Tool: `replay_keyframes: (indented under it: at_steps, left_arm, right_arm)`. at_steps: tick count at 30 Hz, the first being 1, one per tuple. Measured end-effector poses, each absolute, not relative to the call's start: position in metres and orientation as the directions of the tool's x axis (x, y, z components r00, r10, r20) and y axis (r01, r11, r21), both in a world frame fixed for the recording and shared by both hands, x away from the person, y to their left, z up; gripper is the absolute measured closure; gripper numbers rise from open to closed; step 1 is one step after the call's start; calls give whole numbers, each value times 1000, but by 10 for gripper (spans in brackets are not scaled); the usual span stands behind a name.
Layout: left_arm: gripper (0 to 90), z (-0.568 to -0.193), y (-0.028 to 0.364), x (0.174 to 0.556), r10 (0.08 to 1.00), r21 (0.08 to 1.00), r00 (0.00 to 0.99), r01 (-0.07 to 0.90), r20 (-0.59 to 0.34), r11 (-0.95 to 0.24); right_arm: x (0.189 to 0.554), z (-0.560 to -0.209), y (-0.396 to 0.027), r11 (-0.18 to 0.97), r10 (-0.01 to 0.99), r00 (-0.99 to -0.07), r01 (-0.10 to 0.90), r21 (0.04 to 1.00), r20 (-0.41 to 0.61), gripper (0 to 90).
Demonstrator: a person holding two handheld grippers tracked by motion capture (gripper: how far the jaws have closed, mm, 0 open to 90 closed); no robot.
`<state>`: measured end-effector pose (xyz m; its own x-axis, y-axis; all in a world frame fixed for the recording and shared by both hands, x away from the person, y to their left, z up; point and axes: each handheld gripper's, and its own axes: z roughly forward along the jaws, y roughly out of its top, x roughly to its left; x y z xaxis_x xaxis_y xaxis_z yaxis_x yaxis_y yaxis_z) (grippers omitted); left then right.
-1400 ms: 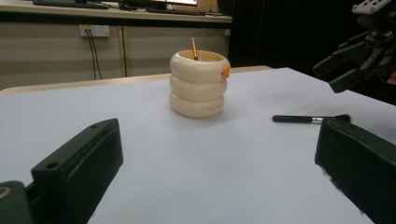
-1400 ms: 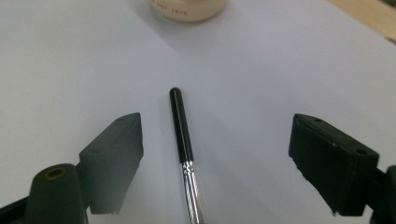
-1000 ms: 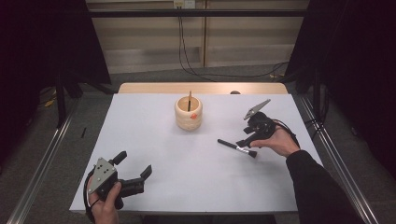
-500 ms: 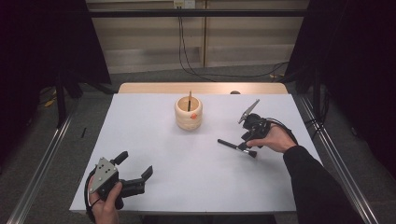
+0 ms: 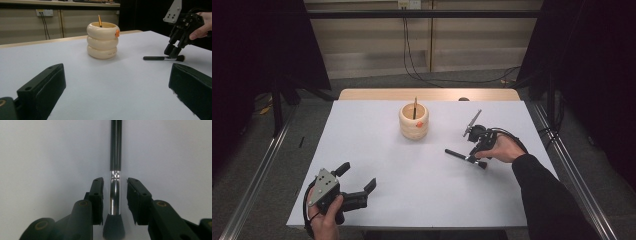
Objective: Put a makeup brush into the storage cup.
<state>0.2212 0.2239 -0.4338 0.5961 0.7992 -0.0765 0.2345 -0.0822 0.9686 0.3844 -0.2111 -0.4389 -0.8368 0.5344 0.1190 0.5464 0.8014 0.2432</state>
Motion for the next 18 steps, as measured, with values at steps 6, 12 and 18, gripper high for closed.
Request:
replay_keyframes:
  at_steps: [6, 12, 18]
  left_arm:
    - [9, -434, 224, 222, 791, 968, 607, 235, -77, -86]
    - [9, -434, 224, 222, 797, 967, 600, 235, -70, -93]
    - [9, -434, 224, 222, 794, 968, 604, 234, -69, -94]
  right_arm:
    - [386, -442, -212, 812, 531, -840, 542, 218, 108, 706]
    - [387, -446, -211, 818, 534, -840, 542, 193, 96, 709]
    - [386, -449, -209, 823, 531, -843, 536, 186, 83, 737]
